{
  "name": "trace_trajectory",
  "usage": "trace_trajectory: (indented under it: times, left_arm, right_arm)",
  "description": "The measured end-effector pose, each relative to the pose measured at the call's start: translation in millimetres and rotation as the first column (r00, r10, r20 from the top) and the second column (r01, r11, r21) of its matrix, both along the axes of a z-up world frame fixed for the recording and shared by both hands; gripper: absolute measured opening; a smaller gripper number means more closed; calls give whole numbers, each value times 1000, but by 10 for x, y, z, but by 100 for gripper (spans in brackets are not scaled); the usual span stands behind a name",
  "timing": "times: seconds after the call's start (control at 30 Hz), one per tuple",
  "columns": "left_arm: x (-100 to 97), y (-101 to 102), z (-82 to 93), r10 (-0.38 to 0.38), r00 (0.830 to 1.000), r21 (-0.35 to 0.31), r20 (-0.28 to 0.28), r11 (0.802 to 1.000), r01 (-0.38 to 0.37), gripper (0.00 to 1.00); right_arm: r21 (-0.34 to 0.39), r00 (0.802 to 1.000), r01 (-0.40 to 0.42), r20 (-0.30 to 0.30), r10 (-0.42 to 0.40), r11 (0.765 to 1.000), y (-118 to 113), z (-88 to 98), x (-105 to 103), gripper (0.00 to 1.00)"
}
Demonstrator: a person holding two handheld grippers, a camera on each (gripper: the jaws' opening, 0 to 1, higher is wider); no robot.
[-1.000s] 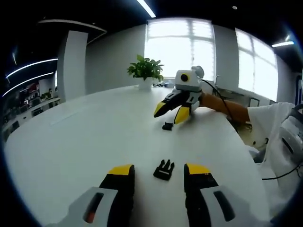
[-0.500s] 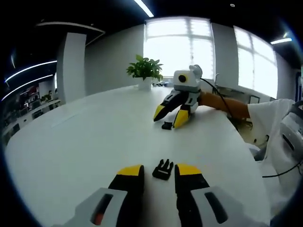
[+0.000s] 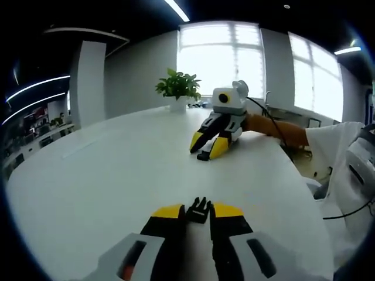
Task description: Snap the two parts of the plastic buckle together until the buckle closes and remains connected.
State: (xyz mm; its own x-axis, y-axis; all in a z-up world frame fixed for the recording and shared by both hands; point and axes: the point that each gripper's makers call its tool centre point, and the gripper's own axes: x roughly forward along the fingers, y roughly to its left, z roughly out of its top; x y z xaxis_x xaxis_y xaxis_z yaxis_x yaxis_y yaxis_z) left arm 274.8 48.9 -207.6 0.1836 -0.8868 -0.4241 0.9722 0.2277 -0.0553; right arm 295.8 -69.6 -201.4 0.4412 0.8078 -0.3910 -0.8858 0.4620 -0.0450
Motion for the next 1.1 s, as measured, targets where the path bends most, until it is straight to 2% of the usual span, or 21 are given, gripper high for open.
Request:
trace_trajectory:
  times: [0.17,0.33,0.63,0.73,0.97,1.1]
  left_arm:
    - [5,2,3,-1,1000,1,21,1000,1,14]
    - [2,-2,5,-7,1000,1,30,1000,7,13]
    - [-2,-10,9,-12,1000,-6,25,1000,12,12]
    - [-45,-30,36,-36,999,-26,1,999,36,12]
    - [17,-91,140,-13,1000,-65,-7,998,12,12]
    - [63,-145,149,-18,1000,-52,-8,998,18,12]
  right_arm:
    - [-6,1000,-5,9,5,1000,7,5,-1,21]
    - [-5,1000,-11,5,11,1000,26,2,-17,13]
    - [15,1000,-13,-14,13,1000,53,9,-30,13]
    - [58,999,-30,-19,31,998,104,83,-66,13]
    - [65,998,-58,4,58,996,190,178,-102,13]
    - [66,996,-87,16,86,994,237,210,-114,13]
